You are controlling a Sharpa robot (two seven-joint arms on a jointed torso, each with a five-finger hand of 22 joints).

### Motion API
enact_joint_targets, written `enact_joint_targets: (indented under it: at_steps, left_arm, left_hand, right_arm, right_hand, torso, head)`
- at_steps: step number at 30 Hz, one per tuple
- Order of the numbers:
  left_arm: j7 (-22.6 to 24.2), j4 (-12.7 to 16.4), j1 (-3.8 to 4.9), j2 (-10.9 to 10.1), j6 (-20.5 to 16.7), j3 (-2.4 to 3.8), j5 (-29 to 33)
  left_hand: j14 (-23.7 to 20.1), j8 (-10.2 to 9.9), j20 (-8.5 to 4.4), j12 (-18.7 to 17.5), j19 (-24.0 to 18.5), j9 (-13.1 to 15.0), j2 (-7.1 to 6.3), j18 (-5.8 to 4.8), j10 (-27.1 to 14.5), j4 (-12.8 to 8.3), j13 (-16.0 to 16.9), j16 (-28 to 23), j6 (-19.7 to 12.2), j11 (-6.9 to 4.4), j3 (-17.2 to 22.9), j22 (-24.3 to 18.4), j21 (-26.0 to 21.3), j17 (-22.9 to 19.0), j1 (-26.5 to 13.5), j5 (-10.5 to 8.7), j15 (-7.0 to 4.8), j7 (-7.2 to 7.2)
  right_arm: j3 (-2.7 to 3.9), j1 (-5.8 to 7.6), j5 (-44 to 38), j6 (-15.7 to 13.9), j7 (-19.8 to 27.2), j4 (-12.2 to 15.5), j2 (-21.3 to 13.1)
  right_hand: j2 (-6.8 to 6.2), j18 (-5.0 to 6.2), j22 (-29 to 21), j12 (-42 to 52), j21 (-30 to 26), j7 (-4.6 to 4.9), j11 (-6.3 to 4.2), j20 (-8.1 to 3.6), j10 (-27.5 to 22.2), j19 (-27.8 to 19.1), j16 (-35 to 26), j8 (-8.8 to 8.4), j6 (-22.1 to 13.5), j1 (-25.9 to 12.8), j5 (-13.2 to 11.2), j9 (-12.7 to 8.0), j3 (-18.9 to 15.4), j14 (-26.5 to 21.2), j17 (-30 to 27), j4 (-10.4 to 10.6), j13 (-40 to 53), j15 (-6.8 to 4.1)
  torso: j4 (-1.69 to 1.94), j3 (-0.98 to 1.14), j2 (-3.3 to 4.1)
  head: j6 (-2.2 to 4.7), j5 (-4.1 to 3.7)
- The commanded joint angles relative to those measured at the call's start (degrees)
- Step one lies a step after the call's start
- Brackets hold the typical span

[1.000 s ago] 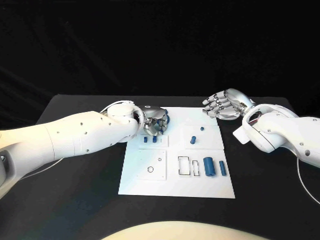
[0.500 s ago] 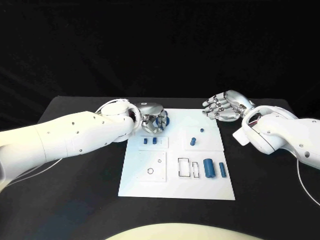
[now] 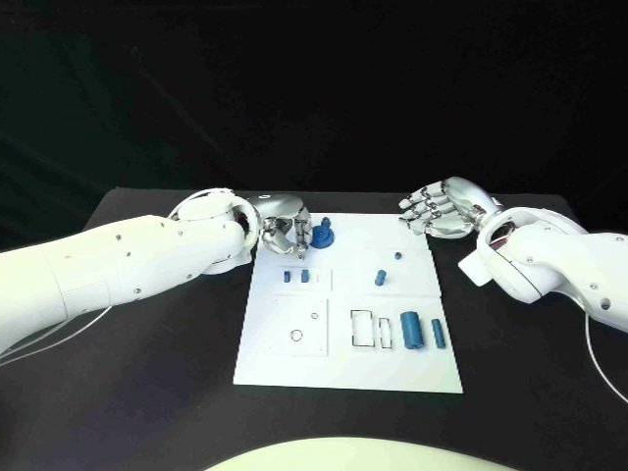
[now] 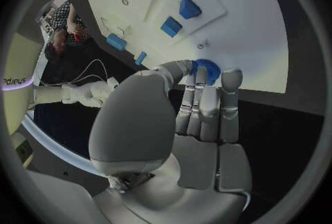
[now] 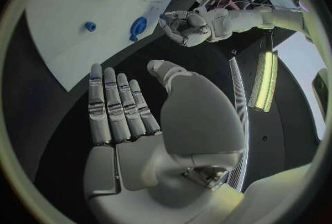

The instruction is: Assemble the parts on the task board

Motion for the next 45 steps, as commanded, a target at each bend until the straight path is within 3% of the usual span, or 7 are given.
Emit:
enact_joint_targets:
  at_steps: [1, 7, 13, 24, 45]
  left_arm:
    - [0.24, -0.11, -0.45, -0.31, 2.11, 0.0, 1.26]
    - [0.42, -0.58, -1.34, -0.45, 3.01, -0.02, 1.61]
    - [0.46, -1.0, -1.65, -0.18, 3.25, -0.02, 1.66]
    - [0.08, -1.6, -1.77, 0.2, 2.98, -0.03, 1.35]
    - [-0.43, -2.13, -1.78, 1.19, 2.34, -0.02, 0.71]
  left_hand:
    - [0.12, -0.26, -0.03, -0.38, 0.03, 0.13, -0.09, -1.03, 0.35, -0.11, -0.1, 0.2, 0.41, -0.03, -0.23, -0.22, -0.04, -0.15, -0.63, -0.27, 0.09, 0.08]
    - [0.11, -0.29, -0.02, -0.42, 0.05, 0.15, -0.07, -1.03, 0.38, -0.11, -0.11, 0.2, 0.44, -0.04, -0.23, -0.19, -0.02, -0.16, -0.64, -0.26, 0.09, 0.07]
    - [0.08, -0.31, -0.02, -0.47, 0.08, 0.17, -0.05, -1.04, 0.44, -0.13, -0.11, 0.19, 0.48, -0.05, -0.21, -0.14, 0.01, -0.2, -0.64, -0.25, 0.1, 0.06]
    - [0.08, -0.37, -0.02, -0.57, 0.06, 0.22, -0.01, -1.03, 0.55, -0.2, -0.12, 0.2, 0.56, -0.07, -0.16, -0.13, 0.01, -0.19, -0.58, -0.24, 0.09, 0.06]
    - [0.1, -0.72, -0.09, -1.07, 0.27, 0.52, 0.25, -1.07, 1.27, -0.86, -0.11, 0.28, 1.06, -0.12, 0.06, 0.18, 0.26, -0.2, -0.06, -0.3, 0.02, 0.1]
  right_arm:
    - [0.0, -0.02, -0.41, 0.41, 0.78, 0.05, 0.09]
    - [0.0, -0.03, -0.41, 0.36, 0.81, 0.03, 0.16]
    - [0.0, -0.03, -0.41, 0.32, 0.81, 0.02, 0.16]
    - [0.0, -0.02, -0.43, 0.23, 0.74, 0.02, -0.07]
    - [0.0, -0.02, -0.44, 0.43, 0.67, 0.02, -0.01]
  right_hand:
    - [0.4, 0.67, -0.05, -0.18, -0.02, 3.58, 0.11, 0.23, 0.47, -0.07, -0.13, -0.39, 0.38, -0.09, 0.35, -0.05, 0.01, 0.13, -0.05, -0.25, 0.03, 0.12]
    - [0.4, 0.67, -0.05, -0.18, -0.02, 3.58, 0.11, 0.23, 0.47, -0.07, -0.13, -0.39, 0.38, -0.09, 0.35, -0.05, 0.01, 0.13, -0.05, -0.25, 0.03, 0.12]
    - [0.4, 0.67, -0.05, -0.18, -0.02, 3.58, 0.11, 0.23, 0.47, -0.07, -0.13, -0.39, 0.38, -0.09, 0.35, -0.05, 0.01, 0.13, -0.05, -0.25, 0.03, 0.12]
    - [0.4, 0.67, -0.05, -0.18, -0.02, 3.58, 0.11, 0.23, 0.47, -0.07, -0.13, -0.39, 0.38, -0.09, 0.35, -0.05, 0.01, 0.13, -0.05, -0.25, 0.03, 0.12]
    - [0.39, 0.68, -0.07, -0.36, 0.01, 3.57, 0.1, 0.24, 0.59, -0.11, -0.11, -0.52, 0.5, -0.2, 0.37, -0.12, 0.14, 0.18, -0.32, -0.38, 0.03, 0.12]
  torso:
    - [-0.13, -0.01, 0.1]
    - [-0.09, -0.07, 0.08]
    - [-0.09, -0.07, 0.07]
    - [-0.12, 0.02, 0.05]
    - [-0.07, -0.05, 0.08]
  head:
    - [-0.05, 0.43]
    - [-0.3, 0.33]
    - [-0.37, 0.3]
    - [-0.46, 0.3]
    - [-0.33, 0.1]
